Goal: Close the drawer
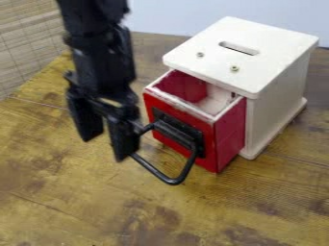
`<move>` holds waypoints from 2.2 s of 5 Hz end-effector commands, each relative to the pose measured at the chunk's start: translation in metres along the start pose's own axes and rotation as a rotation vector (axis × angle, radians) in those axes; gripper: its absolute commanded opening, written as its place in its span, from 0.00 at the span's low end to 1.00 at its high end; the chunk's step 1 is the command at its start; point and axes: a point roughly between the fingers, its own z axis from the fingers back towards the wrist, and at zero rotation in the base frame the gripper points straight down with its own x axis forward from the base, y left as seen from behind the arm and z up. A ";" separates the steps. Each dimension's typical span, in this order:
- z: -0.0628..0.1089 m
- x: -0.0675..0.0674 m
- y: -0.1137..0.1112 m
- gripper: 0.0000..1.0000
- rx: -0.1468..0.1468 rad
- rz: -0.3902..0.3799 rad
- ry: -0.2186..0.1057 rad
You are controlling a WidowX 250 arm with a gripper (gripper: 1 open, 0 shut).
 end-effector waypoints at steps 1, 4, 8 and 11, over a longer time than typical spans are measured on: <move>-0.003 0.023 -0.031 1.00 0.023 0.015 -0.063; -0.008 0.056 -0.012 1.00 0.057 0.029 -0.052; -0.073 0.089 -0.015 1.00 0.084 0.125 -0.035; -0.091 0.081 -0.045 0.00 0.091 0.132 -0.027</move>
